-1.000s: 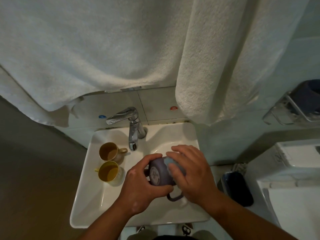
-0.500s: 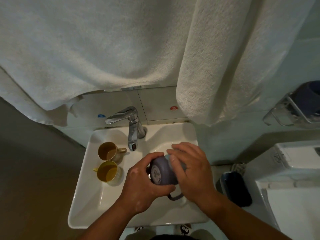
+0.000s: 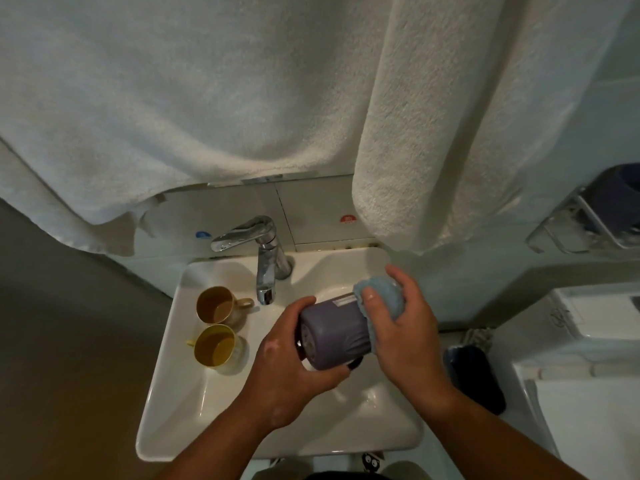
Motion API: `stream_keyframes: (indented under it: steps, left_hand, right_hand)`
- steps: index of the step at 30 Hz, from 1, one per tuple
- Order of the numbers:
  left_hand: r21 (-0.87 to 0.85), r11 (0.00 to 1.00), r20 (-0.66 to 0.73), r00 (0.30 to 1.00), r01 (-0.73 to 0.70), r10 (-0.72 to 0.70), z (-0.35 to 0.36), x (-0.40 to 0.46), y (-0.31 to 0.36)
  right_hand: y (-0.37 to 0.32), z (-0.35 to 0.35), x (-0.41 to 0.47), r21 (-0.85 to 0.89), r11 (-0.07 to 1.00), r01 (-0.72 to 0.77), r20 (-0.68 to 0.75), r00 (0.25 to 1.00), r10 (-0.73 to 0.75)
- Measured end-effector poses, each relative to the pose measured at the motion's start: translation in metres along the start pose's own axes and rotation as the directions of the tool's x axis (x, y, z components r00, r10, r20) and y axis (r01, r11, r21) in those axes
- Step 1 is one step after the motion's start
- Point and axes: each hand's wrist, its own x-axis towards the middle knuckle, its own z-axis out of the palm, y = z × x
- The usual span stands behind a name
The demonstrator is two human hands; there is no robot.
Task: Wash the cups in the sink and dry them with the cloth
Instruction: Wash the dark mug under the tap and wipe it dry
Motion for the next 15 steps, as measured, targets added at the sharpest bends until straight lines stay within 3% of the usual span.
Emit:
stream_keyframes:
  steps: [7,11,15]
  left_hand:
    - [0.010,0.998,0.014,0.998,0.056,-0.056,0.003,0.004,0.007]
    - [-0.051,0.992,-0.044,0.992,0.116,-0.118,0.005,0.002,0.004]
    - [0.048,0.997,-0.091,0.995,0.053,-0.049,0.006,0.002,0.002]
  right_hand:
    - [0.007,0.000,-0.006,0.061,0.991,0.117,-0.026,0.993,-0.115]
    - [0.009,-0.006,0.006,-0.134,0.968,0.213,0.003,0.977,-0.214]
    - [0.010,0.004,0.004,-0.368,0.887,0.280,0.126,0.960,-0.251]
